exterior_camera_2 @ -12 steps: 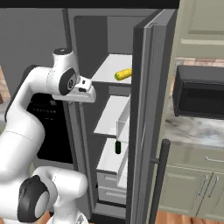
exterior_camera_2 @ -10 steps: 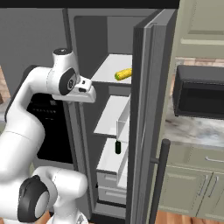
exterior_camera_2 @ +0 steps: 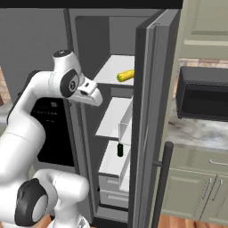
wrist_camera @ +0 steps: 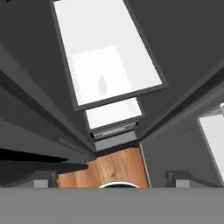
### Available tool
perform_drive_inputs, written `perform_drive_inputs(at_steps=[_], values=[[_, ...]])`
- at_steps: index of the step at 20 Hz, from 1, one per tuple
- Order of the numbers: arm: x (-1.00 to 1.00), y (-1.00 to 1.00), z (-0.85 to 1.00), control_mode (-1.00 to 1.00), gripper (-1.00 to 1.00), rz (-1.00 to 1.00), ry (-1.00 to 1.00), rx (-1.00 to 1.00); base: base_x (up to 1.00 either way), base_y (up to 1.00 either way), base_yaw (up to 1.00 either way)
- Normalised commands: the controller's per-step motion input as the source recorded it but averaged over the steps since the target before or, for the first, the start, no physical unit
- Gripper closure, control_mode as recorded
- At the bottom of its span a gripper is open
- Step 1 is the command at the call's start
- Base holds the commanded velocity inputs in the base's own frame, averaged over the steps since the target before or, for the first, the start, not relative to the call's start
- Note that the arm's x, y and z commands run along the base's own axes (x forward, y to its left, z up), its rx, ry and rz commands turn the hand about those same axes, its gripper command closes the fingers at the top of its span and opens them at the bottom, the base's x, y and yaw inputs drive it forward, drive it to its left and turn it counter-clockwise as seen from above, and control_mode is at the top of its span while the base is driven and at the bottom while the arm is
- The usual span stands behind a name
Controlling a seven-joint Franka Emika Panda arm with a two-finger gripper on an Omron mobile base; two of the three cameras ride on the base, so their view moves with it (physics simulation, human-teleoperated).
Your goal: Pick corn from the fridge and place it on the plate on the counter.
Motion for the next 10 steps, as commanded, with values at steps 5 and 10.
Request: perform_drive_inputs(at_steps=[5, 10], values=[[0.34, -0.51, 0.26, -1.00, -1.00, -0.25, -0.24, 0.05, 0.00, 0.00, 0.00], [0.42, -0.24, 0.37, -1.00, -1.00, -0.17, -0.06, 0.01, 0.00, 0.00, 0.00]])
